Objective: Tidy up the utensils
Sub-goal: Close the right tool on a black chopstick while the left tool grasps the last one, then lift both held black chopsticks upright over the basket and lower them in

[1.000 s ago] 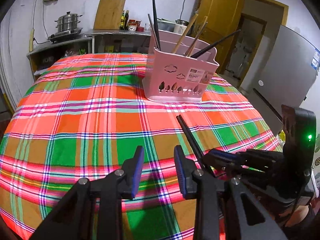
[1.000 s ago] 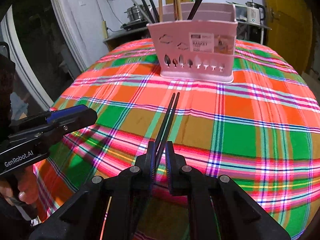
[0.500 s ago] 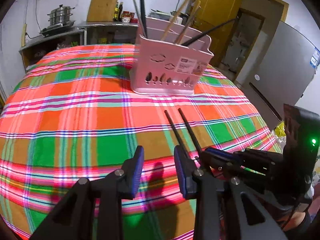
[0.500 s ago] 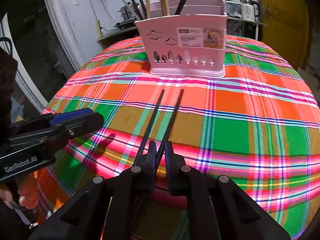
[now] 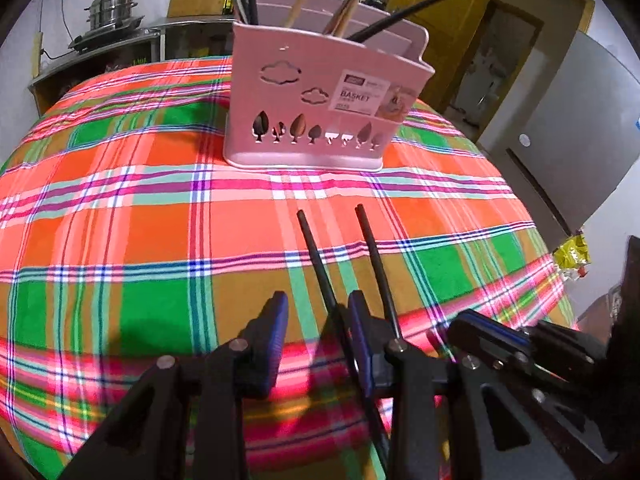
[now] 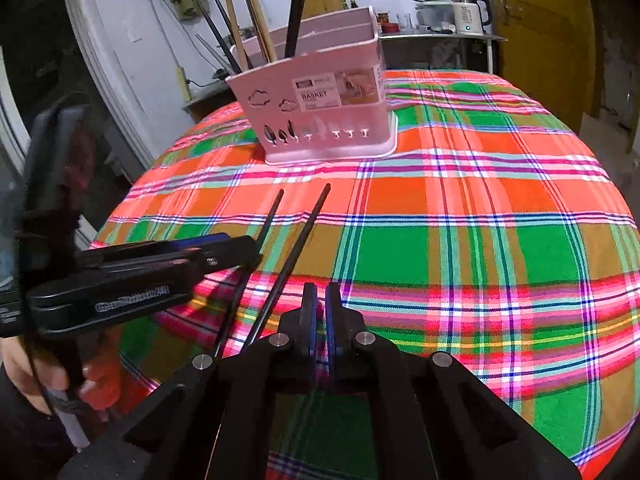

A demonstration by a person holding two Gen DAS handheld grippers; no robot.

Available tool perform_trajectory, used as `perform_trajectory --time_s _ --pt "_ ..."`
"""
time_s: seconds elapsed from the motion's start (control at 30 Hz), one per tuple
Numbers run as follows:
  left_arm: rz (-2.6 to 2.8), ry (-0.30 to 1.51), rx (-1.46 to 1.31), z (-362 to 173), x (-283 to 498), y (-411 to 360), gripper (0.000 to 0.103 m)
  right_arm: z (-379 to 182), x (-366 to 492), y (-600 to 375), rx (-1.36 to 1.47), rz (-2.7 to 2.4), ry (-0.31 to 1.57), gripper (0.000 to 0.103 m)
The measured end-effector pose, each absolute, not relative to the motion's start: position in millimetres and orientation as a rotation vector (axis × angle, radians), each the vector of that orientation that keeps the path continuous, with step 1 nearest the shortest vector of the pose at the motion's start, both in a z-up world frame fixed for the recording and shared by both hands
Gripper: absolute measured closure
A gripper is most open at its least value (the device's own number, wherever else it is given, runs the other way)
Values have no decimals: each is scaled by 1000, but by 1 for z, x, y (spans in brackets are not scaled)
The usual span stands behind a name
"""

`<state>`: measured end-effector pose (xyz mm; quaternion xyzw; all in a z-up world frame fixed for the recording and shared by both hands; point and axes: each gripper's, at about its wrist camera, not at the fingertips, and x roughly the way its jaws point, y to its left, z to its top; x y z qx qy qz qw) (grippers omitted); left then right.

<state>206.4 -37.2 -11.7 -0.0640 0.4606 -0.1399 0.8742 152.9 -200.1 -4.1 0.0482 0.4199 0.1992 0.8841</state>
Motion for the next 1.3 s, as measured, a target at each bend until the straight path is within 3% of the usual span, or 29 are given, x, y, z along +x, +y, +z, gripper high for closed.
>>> perform_trajectory --time_s 0.07,0.17,0.33,0.7,1.1,1.3 --pt "-284 949 -104 -12 208 -41 71 -4 154 -198 106 416 876 99" --pt "-253 941 -55 -12 207 -43 92 -4 155 -197 111 414 876 99" --pt "-230 941 -68 -12 203 -21 96 0 159 -192 123 425 866 97" --pt "-163 947 -110 -14 197 33 96 -10 194 -157 67 418 937 93" --pt "-183 979 -29 -13 212 20 93 -14 217 -143 18 359 974 93" --pt "-197 967 -49 -6 213 21 97 -4 209 -153 72 393 938 96"
